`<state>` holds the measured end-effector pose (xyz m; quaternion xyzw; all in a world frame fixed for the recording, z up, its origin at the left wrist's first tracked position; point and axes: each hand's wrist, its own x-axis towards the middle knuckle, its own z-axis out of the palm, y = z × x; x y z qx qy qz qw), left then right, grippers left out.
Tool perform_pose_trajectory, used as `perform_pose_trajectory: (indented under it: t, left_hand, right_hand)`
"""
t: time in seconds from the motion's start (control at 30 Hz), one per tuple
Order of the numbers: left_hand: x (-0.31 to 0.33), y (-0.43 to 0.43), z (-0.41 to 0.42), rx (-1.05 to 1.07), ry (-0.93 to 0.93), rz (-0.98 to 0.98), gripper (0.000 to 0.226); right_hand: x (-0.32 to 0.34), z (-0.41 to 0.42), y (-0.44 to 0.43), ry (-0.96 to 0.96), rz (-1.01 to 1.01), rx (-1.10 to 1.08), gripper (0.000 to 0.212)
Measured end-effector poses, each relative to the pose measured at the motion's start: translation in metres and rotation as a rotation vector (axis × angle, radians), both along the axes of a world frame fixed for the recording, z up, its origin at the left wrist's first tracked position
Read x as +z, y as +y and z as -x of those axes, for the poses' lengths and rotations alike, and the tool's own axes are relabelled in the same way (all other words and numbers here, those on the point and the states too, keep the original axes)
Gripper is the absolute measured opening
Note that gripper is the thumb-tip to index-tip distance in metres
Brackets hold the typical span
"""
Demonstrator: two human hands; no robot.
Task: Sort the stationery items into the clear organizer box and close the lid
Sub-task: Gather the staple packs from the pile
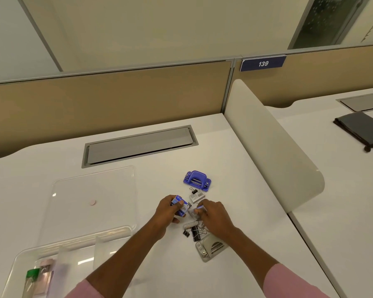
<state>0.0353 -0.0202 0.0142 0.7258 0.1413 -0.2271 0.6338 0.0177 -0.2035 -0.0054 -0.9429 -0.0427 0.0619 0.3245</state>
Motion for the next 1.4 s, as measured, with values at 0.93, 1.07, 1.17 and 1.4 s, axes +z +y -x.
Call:
perform_pose_trajectory:
  t: [0.93, 1.07, 1.17, 1.4]
  left_hand:
    - [-0.007, 0.010, -0.003, 0.050, 0.024, -0.020, 0.029]
    - [-0.006, 0.010, -0.002, 0.052, 0.022, -0.041, 0.030]
    - [-0.006, 0.010, -0.001, 0.057, 0.024, -0.036, 0.030]
    - [-0.004, 0.010, 0.004, 0.068, 0.022, -0.006, 0.025]
  right_hand:
    - [0.005, -0.047, 0.043, 0.133, 0.283, -0.287, 0.064]
    - [0.004, -0.045, 0.045, 0.122, 0.312, -0.292, 0.071]
    - [0.003, -0.045, 0.044, 0.103, 0.314, -0.301, 0.076]
    - [0.008, -0.047, 0.044, 0.147, 0.244, -0.319, 0.064]
